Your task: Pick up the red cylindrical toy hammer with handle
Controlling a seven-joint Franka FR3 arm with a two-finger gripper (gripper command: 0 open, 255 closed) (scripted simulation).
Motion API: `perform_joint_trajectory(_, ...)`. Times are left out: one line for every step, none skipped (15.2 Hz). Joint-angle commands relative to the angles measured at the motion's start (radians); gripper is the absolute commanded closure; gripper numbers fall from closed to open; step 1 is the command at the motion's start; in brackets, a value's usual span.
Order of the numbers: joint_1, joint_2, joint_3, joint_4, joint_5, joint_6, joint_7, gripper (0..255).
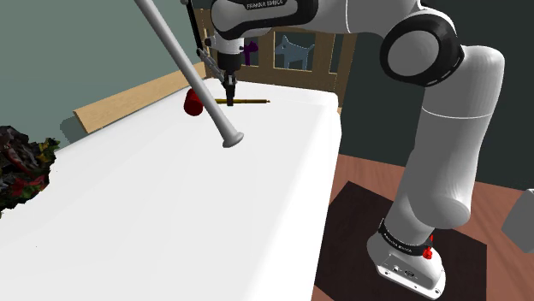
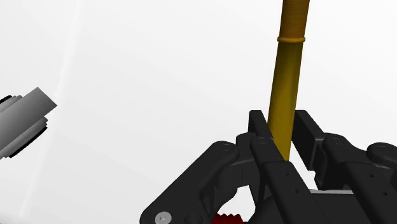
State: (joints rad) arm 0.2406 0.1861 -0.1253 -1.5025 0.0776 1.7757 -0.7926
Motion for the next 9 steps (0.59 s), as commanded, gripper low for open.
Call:
perform_joint_trajectory(0.0,0.0,0.0,0.0,0.0,0.0,0.0,255)
perform_joint_trajectory(0.0,0.0,0.0,0.0,0.0,0.0,0.0,255)
perform_joint_trajectory(0.0,0.0,0.0,0.0,0.0,0.0,0.0,255)
perform_joint_trajectory(0.0,0.001,0.0,0.001,0.0,0.0,0.0,255)
perform_joint_trajectory(0.0,0.002,0.0,0.016,0.0,-0.014,0.001,255)
perform_joint_trajectory(-0.001,0.005,0.0,0.033,0.0,-0.029,0.001,255)
perform_joint_trajectory(-0.001,0.007,0.0,0.05,0.0,-0.043,0.002,255)
perform_joint_trajectory(-0.002,0.01,-0.001,0.068,0.001,-0.058,0.002,255)
perform_joint_trajectory(-0.002,0.013,-0.001,0.085,0.001,-0.072,0.003,255)
